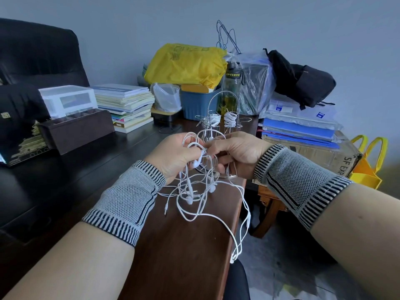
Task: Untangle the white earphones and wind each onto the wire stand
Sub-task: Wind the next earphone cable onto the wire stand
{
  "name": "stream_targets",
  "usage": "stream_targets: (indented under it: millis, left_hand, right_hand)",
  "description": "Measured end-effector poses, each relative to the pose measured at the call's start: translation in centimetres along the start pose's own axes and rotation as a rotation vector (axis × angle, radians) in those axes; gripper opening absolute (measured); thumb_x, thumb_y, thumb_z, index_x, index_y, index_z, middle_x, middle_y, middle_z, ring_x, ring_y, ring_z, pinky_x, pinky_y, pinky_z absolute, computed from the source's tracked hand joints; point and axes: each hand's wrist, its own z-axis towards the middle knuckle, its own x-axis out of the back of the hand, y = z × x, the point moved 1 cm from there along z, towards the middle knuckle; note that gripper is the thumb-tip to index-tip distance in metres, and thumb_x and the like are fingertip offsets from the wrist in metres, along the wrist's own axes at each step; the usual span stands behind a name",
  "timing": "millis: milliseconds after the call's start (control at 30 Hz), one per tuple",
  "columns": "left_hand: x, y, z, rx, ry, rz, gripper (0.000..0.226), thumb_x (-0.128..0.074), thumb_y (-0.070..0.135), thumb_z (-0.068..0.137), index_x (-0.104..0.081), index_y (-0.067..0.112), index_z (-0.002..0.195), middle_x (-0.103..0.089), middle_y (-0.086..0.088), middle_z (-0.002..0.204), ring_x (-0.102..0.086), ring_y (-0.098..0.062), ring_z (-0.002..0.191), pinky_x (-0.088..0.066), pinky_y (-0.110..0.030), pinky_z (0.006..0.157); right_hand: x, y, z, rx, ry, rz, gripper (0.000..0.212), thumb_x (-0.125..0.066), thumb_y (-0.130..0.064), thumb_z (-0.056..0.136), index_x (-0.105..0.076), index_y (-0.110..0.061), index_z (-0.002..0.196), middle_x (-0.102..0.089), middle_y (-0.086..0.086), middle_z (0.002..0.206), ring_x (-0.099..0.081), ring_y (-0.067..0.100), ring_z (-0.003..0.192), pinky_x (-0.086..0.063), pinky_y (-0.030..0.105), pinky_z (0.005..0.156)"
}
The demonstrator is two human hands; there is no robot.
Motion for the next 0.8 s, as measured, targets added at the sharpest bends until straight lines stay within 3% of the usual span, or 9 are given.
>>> stream_targets:
  millis: [100, 200, 400, 533, 700, 800]
  left_hand:
    - [0.12, -0.14, 0.14, -0.005, 0.042, 0.06, 0.029, -0.05, -0.011, 0.075, -0.062, 0.014, 0.066, -0.052, 0.003, 0.056, -0.045, -0.014, 0.057, -0.039, -0.023, 0.051]
    - [0.1, -0.04, 0.08, 0.025, 0.056, -0.002, 0.028, -0.052, -0.009, 0.081, -0.06, 0.013, 0.066, -0.053, 0.0, 0.058, -0.045, -0.013, 0.055, -0.038, -0.022, 0.049]
    - [0.29, 0.12, 0.17, 0.178, 0.017, -0.46, 0.025, -0.043, -0.008, 0.088, -0.051, 0.011, 0.074, -0.058, -0.005, 0.059, -0.051, -0.011, 0.05, -0.032, -0.023, 0.048]
    - [-0.19, -0.03, 0.1, 0.194, -0.062, -0.612, 0.025, -0.038, -0.004, 0.088, -0.051, 0.009, 0.071, -0.057, -0.007, 0.063, -0.05, -0.012, 0.054, -0.036, -0.019, 0.044]
    - [-0.27, -0.44, -0.11, 0.15, -0.117, -0.637, 0.007, -0.064, 0.005, 0.067, -0.066, 0.011, 0.063, -0.063, -0.004, 0.067, -0.056, -0.01, 0.061, -0.041, -0.018, 0.052]
    - [-0.17, -0.75, -0.06, 0.096, -0.129, -0.547, 0.021, -0.079, 0.0, 0.067, -0.063, 0.013, 0.07, -0.067, -0.003, 0.074, -0.061, -0.01, 0.071, -0.047, -0.017, 0.056]
  right_hand:
    - [0.2, -0.1, -0.09, -0.006, 0.046, -0.042, 0.017, -0.062, 0.011, 0.073, -0.059, -0.003, 0.081, -0.044, 0.01, 0.066, -0.028, 0.009, 0.04, -0.037, 0.018, 0.042]
    - [0.1, -0.08, -0.14, -0.037, 0.044, 0.02, 0.019, -0.055, 0.006, 0.077, -0.052, -0.008, 0.065, -0.045, 0.005, 0.06, -0.023, 0.007, 0.038, -0.034, 0.018, 0.042]
    - [0.01, -0.12, -0.23, -0.137, -0.012, 0.197, 0.021, -0.046, -0.011, 0.083, -0.046, -0.012, 0.062, -0.047, 0.001, 0.063, -0.023, 0.006, 0.036, -0.037, 0.016, 0.042]
    - [-0.01, 0.02, -0.17, -0.144, 0.017, 0.239, 0.022, -0.044, -0.013, 0.082, -0.044, -0.014, 0.06, -0.044, -0.001, 0.062, -0.021, 0.005, 0.035, -0.036, 0.015, 0.041]
    - [-0.07, 0.45, 0.04, -0.165, 0.058, 0.247, 0.017, -0.047, -0.017, 0.08, -0.046, -0.015, 0.064, -0.046, -0.001, 0.06, -0.021, 0.006, 0.037, -0.034, 0.015, 0.039]
    - [0.03, 0.54, 0.04, -0.171, 0.103, 0.239, 0.013, -0.047, -0.017, 0.083, -0.05, -0.013, 0.071, -0.049, -0.001, 0.056, -0.02, 0.007, 0.042, -0.033, 0.016, 0.039]
